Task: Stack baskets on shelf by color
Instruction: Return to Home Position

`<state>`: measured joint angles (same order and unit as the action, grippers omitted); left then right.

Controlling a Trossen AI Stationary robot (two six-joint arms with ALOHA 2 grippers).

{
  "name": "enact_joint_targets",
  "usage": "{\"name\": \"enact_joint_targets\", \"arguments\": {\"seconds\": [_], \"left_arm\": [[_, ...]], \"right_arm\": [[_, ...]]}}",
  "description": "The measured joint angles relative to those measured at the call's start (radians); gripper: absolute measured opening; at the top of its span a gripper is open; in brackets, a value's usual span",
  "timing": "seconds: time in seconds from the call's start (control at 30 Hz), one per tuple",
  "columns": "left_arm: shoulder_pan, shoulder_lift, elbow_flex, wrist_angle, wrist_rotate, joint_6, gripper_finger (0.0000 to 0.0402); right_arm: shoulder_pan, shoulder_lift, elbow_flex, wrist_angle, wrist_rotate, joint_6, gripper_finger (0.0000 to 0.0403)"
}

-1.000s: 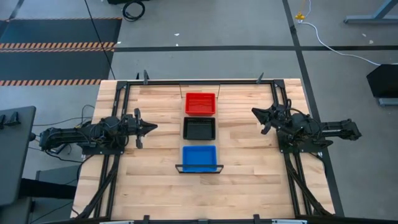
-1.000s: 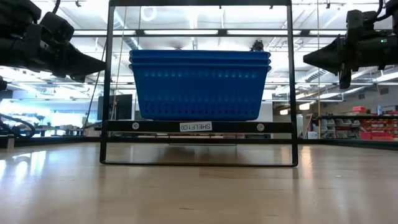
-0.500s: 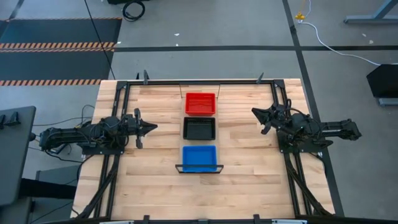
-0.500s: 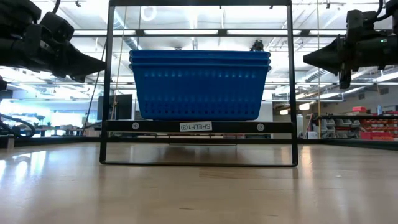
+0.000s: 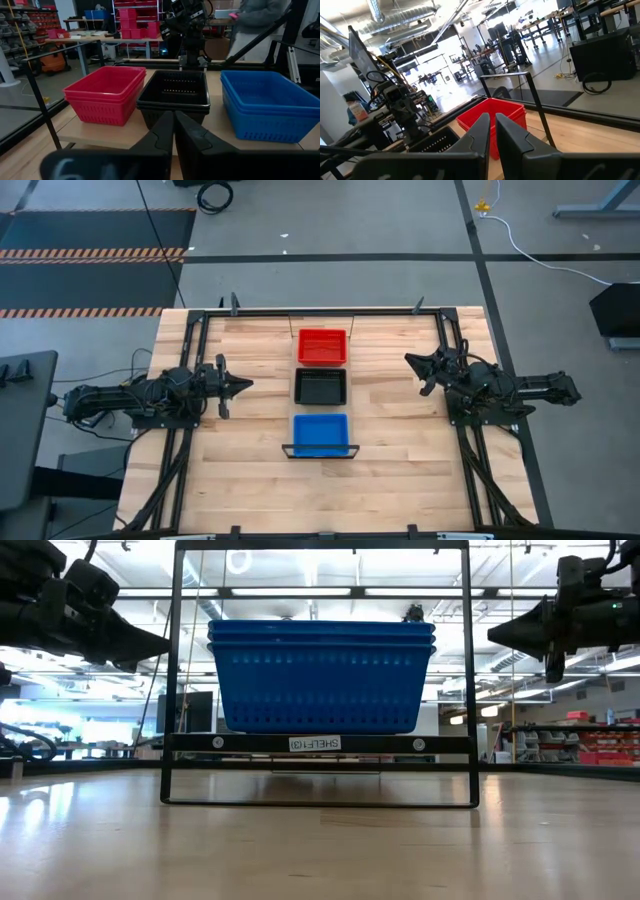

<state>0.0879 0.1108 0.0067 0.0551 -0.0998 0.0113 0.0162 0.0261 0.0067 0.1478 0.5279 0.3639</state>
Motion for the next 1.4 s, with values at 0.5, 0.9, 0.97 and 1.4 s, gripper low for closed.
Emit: {"name": "enact_joint_targets", "arguments": {"seconds": [0.5, 0.9, 0.97, 1.4], "left_arm": [[0.000, 0.000, 0.000, 0.000, 0.000, 0.000, 0.0031], [0.000, 0.000, 0.000, 0.000, 0.000, 0.000, 0.0029], [0.000, 0.000, 0.000, 0.000, 0.000, 0.000, 0.0032], [0.000, 0.000, 0.000, 0.000, 0.000, 0.000, 0.0025]], "right_arm": [[0.000, 0.000, 0.000, 0.000, 0.000, 0.000, 0.0034], [0.000, 0.000, 0.000, 0.000, 0.000, 0.000, 0.0034], [0.000, 0.000, 0.000, 0.000, 0.000, 0.000, 0.0034], [0.000, 0.000, 0.000, 0.000, 0.000, 0.000, 0.0034]]}}
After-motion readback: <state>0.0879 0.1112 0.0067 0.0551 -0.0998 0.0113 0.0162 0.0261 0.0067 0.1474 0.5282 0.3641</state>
